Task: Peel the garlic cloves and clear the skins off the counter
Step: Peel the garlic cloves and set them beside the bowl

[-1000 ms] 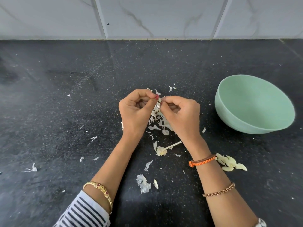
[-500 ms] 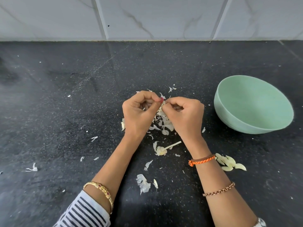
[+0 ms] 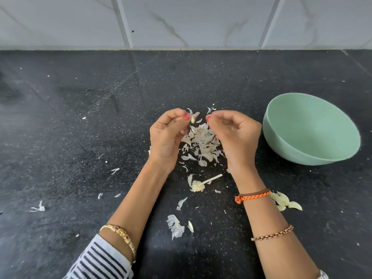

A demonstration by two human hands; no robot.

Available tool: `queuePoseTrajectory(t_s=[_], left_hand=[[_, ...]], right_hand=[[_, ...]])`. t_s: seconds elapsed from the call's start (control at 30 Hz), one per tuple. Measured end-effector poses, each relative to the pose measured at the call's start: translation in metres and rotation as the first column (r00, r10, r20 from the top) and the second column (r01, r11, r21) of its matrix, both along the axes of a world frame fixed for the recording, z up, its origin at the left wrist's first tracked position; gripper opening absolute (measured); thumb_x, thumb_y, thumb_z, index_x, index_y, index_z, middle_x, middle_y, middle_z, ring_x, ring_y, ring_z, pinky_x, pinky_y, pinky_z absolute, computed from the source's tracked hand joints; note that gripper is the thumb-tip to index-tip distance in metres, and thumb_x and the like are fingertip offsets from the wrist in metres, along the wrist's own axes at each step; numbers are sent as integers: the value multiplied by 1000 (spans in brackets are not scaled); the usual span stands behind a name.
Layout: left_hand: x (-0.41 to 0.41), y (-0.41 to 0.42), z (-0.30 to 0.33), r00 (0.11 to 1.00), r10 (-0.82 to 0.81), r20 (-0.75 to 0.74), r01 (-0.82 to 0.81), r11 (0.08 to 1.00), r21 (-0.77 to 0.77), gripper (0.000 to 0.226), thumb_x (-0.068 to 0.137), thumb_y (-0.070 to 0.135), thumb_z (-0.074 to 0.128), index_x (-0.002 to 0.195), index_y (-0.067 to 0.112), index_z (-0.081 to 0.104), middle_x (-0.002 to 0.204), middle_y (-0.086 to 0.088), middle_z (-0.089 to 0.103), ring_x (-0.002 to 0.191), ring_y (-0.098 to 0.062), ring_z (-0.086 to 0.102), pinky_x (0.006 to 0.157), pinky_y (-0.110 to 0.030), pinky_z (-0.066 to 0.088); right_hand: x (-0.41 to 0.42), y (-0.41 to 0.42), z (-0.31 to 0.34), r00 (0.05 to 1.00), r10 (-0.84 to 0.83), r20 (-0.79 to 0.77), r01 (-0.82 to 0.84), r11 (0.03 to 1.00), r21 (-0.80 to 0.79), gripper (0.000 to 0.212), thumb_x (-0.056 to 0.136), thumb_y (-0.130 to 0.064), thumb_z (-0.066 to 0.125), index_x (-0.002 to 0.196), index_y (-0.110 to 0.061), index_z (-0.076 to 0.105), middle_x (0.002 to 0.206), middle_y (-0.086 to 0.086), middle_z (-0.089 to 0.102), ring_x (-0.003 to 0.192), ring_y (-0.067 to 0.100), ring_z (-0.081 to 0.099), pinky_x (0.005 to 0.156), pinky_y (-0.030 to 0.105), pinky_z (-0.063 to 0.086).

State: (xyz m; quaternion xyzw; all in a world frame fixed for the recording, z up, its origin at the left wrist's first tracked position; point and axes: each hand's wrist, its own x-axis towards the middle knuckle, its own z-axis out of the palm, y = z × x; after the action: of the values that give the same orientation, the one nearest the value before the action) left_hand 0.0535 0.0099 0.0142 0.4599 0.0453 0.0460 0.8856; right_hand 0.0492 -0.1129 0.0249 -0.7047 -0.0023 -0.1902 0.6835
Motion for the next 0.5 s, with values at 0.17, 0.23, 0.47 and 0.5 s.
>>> queuePoseTrajectory(t_s=[0.17,0.23,0.47,0.5], left_hand=[[0,-2,0,993,108,-44,-107,994,25,20,82,-6,58,75,12,60,64,9,64,58,-2,51,54,-12,41],[-1,-4,0,994,106,-23,-104,992,68,20,81,-6,59,75,13,60,64,9,63,60,-4,51,56,-13,42],[-3,-5,-1,998,46,48,-54,981,186,20,79,-8,59,76,12,60,64,10,64,62,-1,58,63,-14,46],[-3,-4,-1,997,44,56,-54,979,198,20,78,-8,60,76,12,61,64,9,65,63,-3,59,65,-15,47]], right_hand=[[0,4,-5,994,86,72,-72,980,-186,7,75,-9,75,80,-10,70,69,-6,67,63,4,62,61,16,50],[-2,9,-9,987,145,75,-122,960,-253,8,77,-9,73,82,-15,70,71,-13,66,64,2,63,63,13,49],[2,6,-13,989,122,78,-97,958,-268,9,83,-4,65,87,-9,72,73,-10,67,67,5,63,64,15,50],[2,5,-12,989,127,74,-104,959,-264,10,83,-3,65,87,-10,72,73,-11,67,67,4,63,64,14,49]])
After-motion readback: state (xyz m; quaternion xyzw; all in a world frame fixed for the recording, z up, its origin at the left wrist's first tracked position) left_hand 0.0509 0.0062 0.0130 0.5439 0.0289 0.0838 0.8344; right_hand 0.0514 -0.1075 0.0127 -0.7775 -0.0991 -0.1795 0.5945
